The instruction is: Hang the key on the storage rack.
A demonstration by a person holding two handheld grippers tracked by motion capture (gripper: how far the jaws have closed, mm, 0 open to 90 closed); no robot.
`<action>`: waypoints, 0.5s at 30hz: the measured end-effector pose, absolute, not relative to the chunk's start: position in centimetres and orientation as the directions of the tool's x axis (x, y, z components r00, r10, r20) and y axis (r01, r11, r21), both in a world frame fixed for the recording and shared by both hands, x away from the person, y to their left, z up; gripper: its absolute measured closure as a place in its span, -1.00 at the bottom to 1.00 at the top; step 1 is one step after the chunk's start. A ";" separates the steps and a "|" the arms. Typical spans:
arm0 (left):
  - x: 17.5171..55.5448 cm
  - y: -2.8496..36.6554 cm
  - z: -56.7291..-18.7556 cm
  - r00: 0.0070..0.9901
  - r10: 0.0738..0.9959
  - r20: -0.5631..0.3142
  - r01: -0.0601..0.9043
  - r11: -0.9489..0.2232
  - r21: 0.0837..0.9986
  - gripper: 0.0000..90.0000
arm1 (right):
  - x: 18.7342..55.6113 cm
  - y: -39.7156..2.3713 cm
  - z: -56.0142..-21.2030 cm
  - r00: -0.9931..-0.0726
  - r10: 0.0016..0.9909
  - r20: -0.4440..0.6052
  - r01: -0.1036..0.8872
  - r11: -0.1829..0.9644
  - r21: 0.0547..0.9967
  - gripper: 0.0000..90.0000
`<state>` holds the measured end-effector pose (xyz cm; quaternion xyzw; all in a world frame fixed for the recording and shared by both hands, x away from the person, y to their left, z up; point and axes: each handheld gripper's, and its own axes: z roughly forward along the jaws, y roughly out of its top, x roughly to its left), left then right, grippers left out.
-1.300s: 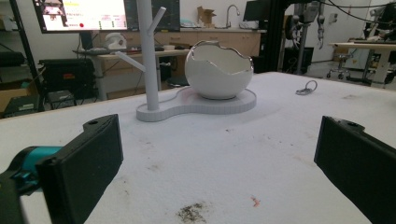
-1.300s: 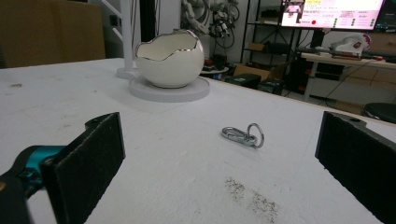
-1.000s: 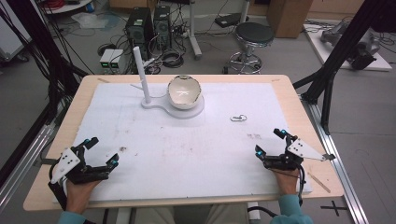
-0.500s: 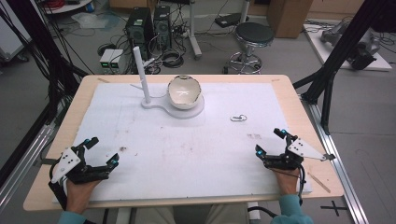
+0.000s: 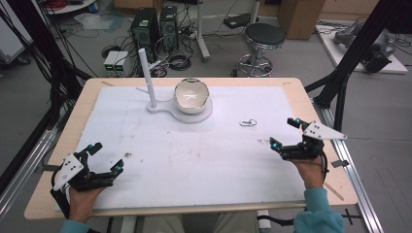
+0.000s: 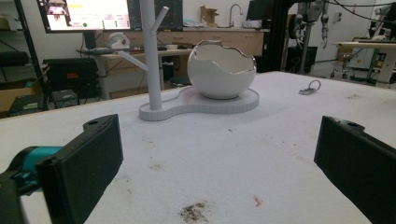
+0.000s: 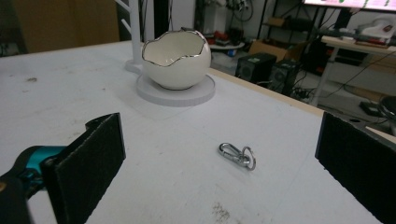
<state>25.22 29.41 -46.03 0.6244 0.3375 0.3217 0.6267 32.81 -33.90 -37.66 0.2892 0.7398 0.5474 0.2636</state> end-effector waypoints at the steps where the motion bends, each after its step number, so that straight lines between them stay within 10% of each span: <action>1: 25.2 29.4 -46.0 0.565 0.825 -0.023 0.020 0.015 1.000 -0.96 | 33.3 -33.8 -37.0 -0.702 0.708 -0.073 0.154 0.251 0.956 -0.98; 15: 25.2 29.3 -46.0 0.563 0.826 -0.015 0.020 0.004 1.000 -0.96 | 41.0 -32.0 -32.5 -0.795 0.602 -0.080 0.300 0.504 0.810 -0.98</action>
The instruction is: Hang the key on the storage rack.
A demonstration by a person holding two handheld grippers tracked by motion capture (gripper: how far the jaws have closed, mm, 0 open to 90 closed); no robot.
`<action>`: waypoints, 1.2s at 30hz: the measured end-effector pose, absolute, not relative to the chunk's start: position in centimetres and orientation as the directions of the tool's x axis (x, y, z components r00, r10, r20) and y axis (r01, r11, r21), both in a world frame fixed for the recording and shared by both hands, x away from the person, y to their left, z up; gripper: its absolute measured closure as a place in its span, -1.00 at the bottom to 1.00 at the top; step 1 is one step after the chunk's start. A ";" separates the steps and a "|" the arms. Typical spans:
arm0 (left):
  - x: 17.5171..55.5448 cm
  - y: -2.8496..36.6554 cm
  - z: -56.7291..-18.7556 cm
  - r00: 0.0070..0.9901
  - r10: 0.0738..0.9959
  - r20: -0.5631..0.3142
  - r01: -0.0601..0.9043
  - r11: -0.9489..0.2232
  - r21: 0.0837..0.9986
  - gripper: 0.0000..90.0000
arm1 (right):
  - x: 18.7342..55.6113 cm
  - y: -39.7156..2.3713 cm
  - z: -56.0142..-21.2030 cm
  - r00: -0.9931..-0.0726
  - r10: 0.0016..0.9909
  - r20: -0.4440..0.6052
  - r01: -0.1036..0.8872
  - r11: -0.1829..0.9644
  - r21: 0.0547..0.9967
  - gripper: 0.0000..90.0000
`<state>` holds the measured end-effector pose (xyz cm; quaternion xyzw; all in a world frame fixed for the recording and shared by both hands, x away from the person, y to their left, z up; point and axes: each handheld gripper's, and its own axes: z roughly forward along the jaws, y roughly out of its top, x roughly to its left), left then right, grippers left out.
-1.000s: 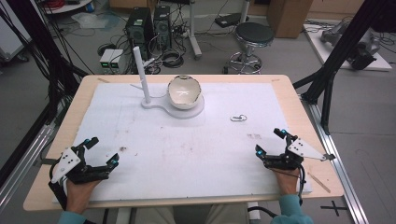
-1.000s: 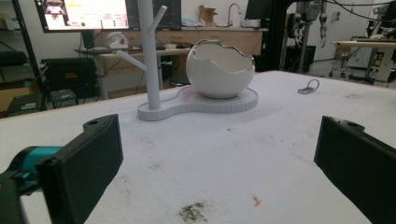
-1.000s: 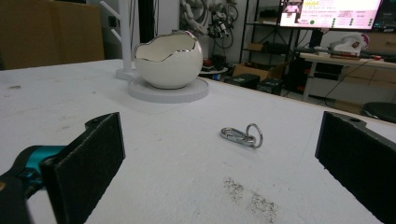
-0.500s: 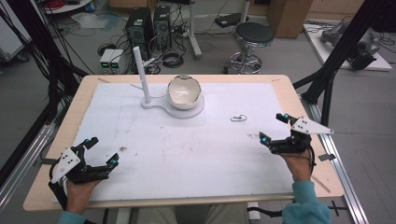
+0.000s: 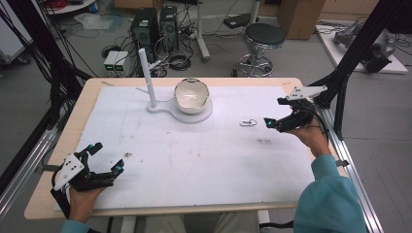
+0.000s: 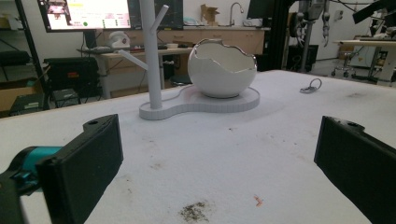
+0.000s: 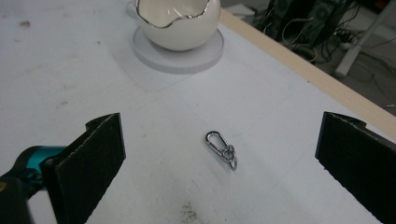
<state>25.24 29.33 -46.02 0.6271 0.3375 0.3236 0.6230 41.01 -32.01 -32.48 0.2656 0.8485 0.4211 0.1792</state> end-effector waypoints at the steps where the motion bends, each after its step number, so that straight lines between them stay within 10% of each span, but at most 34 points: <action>1: 25.2 29.3 -46.0 0.563 0.826 -0.016 0.022 0.004 1.000 -0.96 | 41.5 -31.8 -32.4 -0.798 0.597 -0.081 0.306 0.518 0.798 -0.98; 36: 25.2 29.3 -46.0 0.562 0.827 -0.015 0.023 0.003 1.000 -0.96 | 49.2 -28.2 -37.6 -0.867 0.499 -0.005 0.436 0.762 0.479 -0.89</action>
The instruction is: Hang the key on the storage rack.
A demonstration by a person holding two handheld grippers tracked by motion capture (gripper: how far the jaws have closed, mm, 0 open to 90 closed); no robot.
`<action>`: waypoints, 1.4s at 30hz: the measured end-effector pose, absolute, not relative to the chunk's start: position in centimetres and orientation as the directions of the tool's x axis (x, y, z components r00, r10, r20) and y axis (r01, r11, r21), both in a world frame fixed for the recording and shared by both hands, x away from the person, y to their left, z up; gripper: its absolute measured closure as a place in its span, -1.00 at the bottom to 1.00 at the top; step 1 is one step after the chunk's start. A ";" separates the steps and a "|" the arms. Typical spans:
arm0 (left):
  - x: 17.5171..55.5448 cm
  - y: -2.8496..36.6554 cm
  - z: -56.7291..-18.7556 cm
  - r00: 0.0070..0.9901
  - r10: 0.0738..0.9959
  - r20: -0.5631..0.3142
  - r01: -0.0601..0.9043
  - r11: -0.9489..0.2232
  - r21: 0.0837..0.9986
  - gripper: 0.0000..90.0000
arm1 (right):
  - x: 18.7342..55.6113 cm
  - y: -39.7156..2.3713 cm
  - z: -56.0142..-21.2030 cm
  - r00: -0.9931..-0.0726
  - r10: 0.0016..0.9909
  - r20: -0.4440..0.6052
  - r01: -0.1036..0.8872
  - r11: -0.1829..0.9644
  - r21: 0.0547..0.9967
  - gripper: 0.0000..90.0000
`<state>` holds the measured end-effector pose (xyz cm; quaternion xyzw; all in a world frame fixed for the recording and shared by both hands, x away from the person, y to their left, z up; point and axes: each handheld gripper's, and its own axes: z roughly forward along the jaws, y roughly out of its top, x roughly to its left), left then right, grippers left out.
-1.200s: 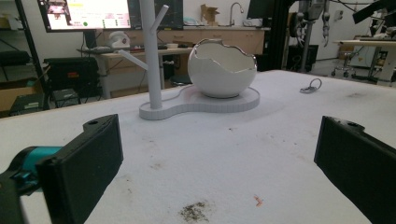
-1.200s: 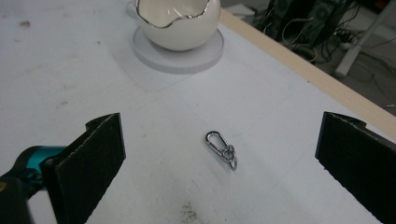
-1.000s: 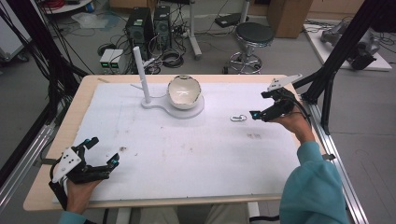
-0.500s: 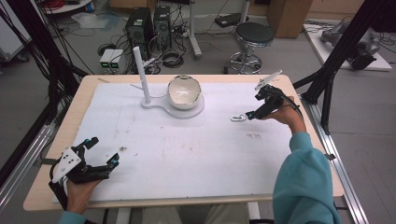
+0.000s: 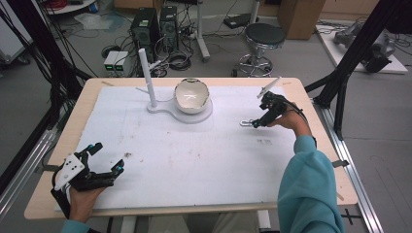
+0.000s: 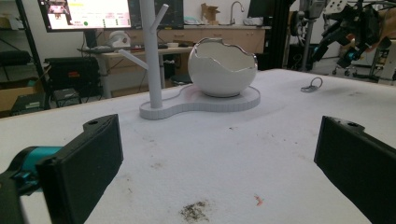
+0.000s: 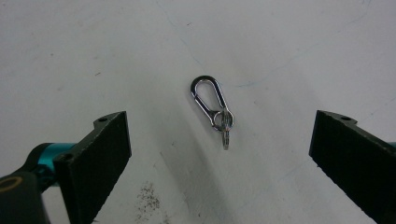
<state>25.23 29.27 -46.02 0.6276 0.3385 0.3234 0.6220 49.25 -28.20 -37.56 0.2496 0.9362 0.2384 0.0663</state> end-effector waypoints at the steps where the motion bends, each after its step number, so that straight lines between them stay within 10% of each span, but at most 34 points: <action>1: 25.2 29.3 -46.0 0.562 0.827 -0.015 0.023 0.003 1.000 -0.96 | 49.2 -28.2 -37.6 -0.867 0.499 -0.005 0.436 0.762 0.479 -0.89; 42: 25.2 29.1 -46.0 0.561 0.828 0.006 0.018 -0.019 1.000 -0.96 | 51.1 -27.7 -40.0 -0.876 0.481 0.042 0.459 0.805 0.375 0.69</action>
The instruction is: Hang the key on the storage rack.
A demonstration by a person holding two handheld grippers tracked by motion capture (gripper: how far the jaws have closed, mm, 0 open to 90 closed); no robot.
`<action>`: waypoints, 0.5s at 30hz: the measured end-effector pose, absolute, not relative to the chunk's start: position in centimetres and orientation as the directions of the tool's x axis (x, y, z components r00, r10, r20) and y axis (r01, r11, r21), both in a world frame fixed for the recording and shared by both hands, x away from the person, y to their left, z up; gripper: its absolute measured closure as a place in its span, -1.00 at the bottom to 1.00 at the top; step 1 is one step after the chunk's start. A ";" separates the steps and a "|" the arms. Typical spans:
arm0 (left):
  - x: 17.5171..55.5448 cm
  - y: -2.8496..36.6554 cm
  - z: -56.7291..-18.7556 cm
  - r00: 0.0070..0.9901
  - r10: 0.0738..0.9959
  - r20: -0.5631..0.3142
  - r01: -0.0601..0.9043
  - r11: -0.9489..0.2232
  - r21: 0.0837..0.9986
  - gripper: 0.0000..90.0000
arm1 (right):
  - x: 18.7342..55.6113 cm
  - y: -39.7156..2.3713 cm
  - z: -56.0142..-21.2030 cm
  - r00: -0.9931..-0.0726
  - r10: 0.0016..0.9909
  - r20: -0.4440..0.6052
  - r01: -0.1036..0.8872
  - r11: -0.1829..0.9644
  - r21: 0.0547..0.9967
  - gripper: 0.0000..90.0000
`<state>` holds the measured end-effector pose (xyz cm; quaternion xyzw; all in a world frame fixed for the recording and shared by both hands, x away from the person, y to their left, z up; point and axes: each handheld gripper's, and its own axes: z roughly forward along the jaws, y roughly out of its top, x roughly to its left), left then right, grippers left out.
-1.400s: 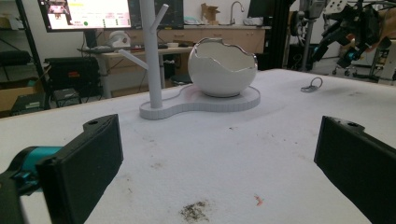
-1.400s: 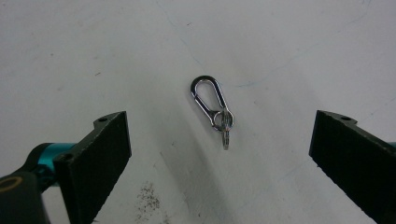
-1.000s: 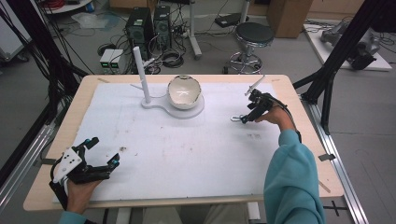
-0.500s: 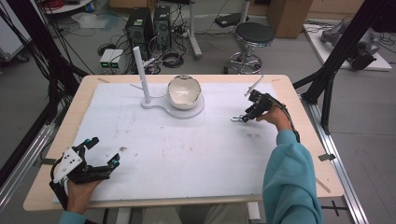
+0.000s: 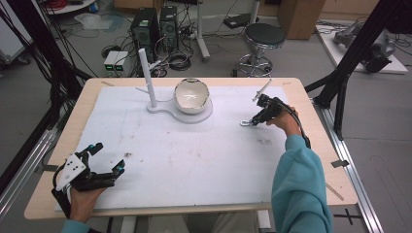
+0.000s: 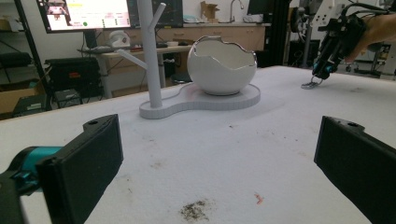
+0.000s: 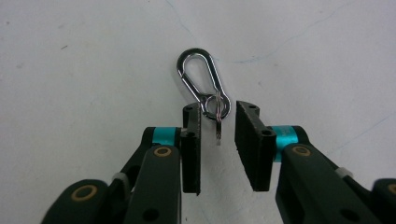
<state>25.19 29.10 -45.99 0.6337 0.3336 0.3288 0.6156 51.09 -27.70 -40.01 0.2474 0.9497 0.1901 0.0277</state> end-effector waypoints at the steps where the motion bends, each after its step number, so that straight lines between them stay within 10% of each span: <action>1: 25.2 29.1 -46.0 0.561 0.827 0.006 0.018 -0.020 1.000 -0.96 | 51.1 -27.7 -40.0 -0.876 0.481 0.042 0.459 0.805 0.375 0.69; 15: 25.2 29.1 -46.0 0.561 0.828 0.006 0.016 -0.019 1.000 -0.96 | 51.1 -27.5 -40.1 -0.887 0.462 0.009 0.435 0.827 0.358 0.94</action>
